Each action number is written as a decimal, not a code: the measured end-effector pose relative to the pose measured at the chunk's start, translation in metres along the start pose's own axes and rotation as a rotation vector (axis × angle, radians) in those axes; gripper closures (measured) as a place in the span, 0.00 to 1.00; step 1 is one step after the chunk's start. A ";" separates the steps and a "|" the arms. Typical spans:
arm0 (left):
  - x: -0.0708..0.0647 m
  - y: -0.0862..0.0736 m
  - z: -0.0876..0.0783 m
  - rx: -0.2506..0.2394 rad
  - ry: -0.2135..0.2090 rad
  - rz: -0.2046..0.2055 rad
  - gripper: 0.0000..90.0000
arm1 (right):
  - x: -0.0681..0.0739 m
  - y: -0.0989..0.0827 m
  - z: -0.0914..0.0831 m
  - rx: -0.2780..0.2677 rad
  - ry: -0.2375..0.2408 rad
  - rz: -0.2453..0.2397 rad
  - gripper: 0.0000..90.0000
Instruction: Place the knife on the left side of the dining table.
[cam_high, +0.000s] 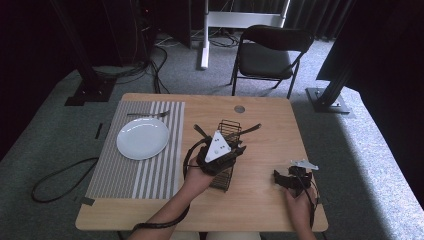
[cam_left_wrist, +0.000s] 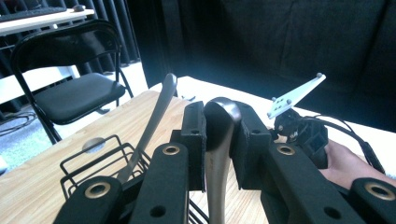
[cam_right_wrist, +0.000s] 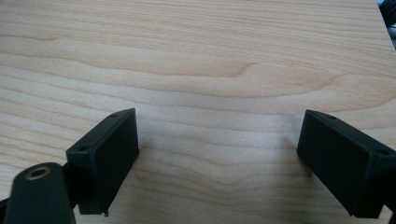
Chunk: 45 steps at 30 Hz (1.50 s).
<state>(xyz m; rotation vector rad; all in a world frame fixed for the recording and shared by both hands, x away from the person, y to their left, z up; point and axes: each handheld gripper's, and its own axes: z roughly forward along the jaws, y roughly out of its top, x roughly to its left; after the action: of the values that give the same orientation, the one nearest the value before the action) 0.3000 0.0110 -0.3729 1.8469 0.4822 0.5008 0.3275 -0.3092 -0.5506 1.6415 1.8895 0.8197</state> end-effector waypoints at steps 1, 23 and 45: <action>0.000 0.000 0.000 -0.002 -0.001 0.000 0.86 | 0.000 0.000 0.000 0.000 0.000 0.000 0.13; 0.001 0.002 -0.014 0.026 -0.003 0.015 0.87 | 0.000 0.000 0.000 0.000 -0.001 -0.002 0.13; 0.001 -0.008 -0.015 -0.015 0.088 0.012 0.91 | 0.000 0.000 0.000 -0.001 -0.001 -0.001 0.13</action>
<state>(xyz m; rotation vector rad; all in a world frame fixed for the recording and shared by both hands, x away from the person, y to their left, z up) 0.2917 0.0259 -0.3756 1.8200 0.5253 0.5938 0.3275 -0.3092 -0.5507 1.6401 1.8886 0.8192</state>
